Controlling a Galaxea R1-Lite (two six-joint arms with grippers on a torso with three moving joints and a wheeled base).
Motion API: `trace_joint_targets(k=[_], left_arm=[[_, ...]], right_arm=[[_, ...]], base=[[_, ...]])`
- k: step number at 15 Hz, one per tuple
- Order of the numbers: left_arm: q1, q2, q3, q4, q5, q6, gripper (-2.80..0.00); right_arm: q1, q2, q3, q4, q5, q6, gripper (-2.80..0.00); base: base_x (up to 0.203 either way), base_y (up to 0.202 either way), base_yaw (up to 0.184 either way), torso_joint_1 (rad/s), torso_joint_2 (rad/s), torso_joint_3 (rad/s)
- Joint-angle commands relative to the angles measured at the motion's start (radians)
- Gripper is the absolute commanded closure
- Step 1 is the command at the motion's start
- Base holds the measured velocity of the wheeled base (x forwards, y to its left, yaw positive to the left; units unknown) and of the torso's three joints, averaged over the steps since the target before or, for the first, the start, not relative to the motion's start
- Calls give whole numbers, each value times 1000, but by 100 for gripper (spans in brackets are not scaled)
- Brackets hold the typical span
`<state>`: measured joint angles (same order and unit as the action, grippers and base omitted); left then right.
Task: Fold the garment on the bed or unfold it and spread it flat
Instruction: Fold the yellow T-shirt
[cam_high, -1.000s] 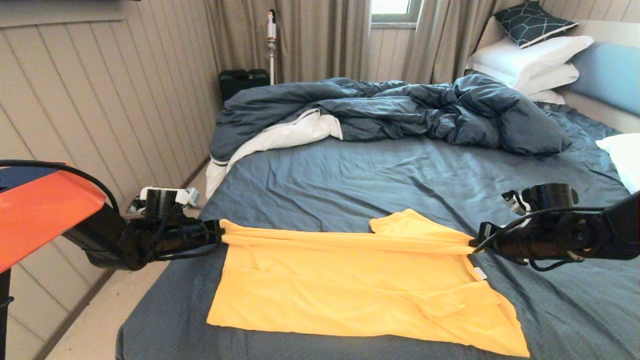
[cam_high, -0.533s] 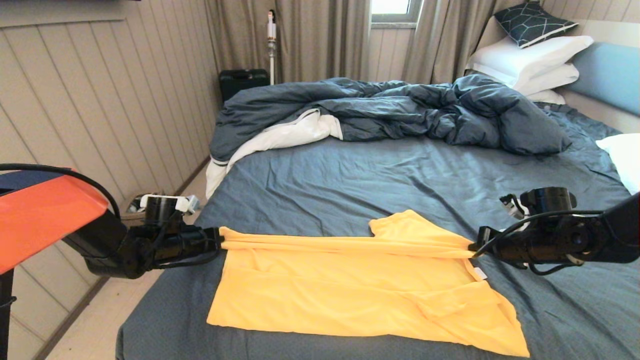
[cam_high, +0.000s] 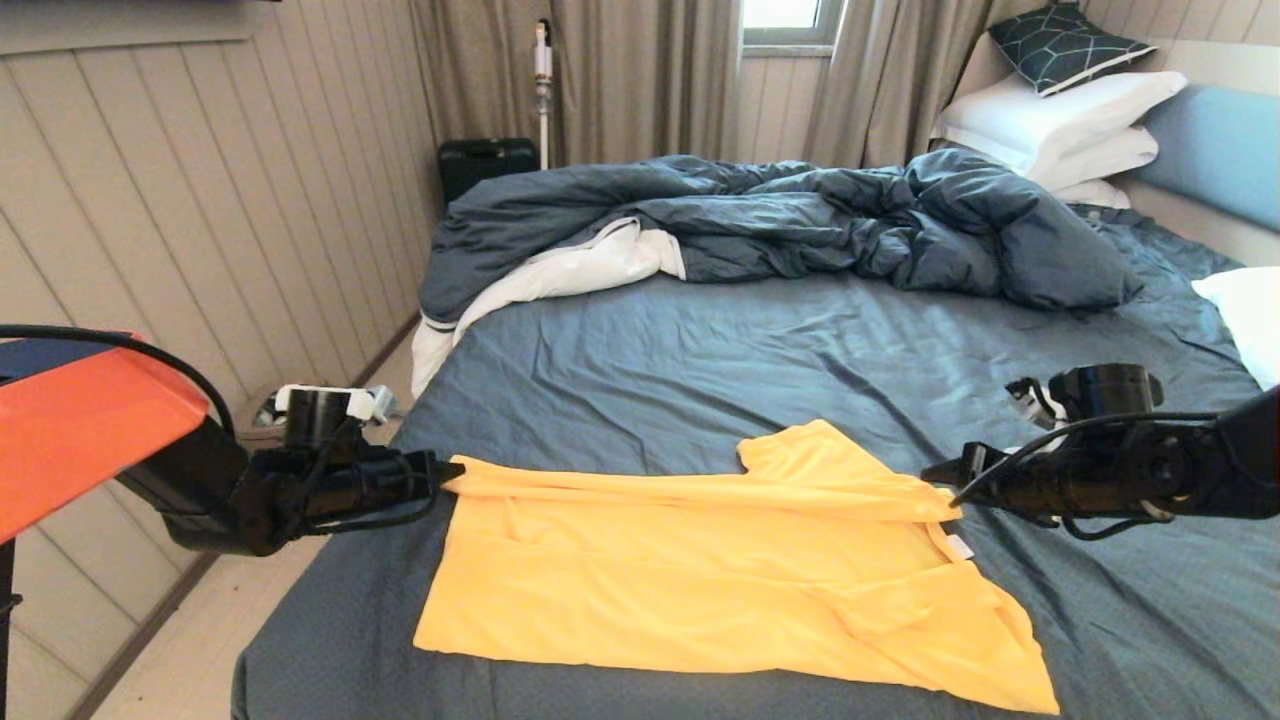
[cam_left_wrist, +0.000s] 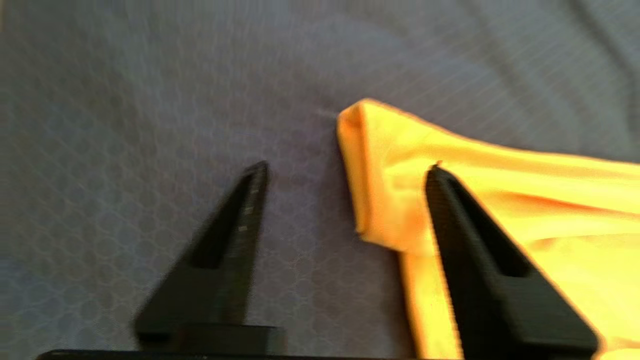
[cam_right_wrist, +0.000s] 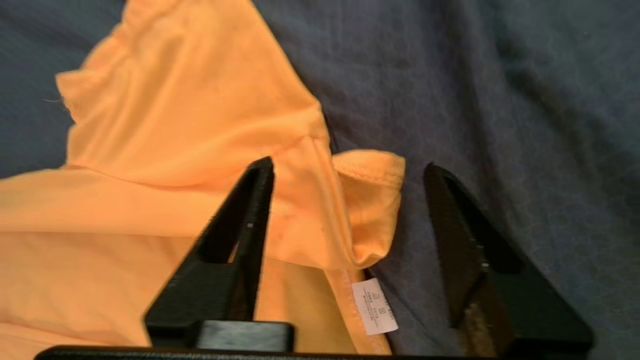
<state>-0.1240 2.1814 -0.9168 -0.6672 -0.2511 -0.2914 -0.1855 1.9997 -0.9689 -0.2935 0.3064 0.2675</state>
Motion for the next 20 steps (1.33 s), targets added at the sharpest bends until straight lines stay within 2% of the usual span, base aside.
trace_joint_targets(k=[1, 4, 7, 10, 11, 14, 17, 20], left_arm=[[1, -38, 11, -5, -2, -3, -280], [9, -46, 22, -8, 3, -2, -280], [51, -61, 12, -14, 4, -3, -280], [66, -84, 1, -9, 12, -3, -280], [66, -92, 1, -3, 15, -2, 0], [71, -136, 22, 1, 26, -3, 0], [74, -172, 89, -13, 65, -3, 0], [74, -228, 140, -7, 67, -7, 0]], right_arm=[[-4, -19, -19, -1, 2, 4, -280], [1, -13, -53, 0, 3, 8, -280], [13, 11, -118, 6, 3, 29, -280], [53, 68, -200, 29, 1, 38, -280], [66, 79, -226, 52, 0, 41, -280], [96, 122, -299, 89, -1, 41, -280], [118, 177, -379, 134, -3, 42, -280], [140, 227, -436, 161, -4, 42, -280]], base=[[0, 0, 0, 0, 0, 0], [0, 0, 0, 0, 0, 0], [0, 0, 0, 0, 0, 0], [0, 0, 0, 0, 0, 0], [0, 0, 0, 0, 0, 0], [0, 0, 0, 0, 0, 0], [0, 0, 0, 0, 0, 0], [0, 0, 0, 0, 0, 0]])
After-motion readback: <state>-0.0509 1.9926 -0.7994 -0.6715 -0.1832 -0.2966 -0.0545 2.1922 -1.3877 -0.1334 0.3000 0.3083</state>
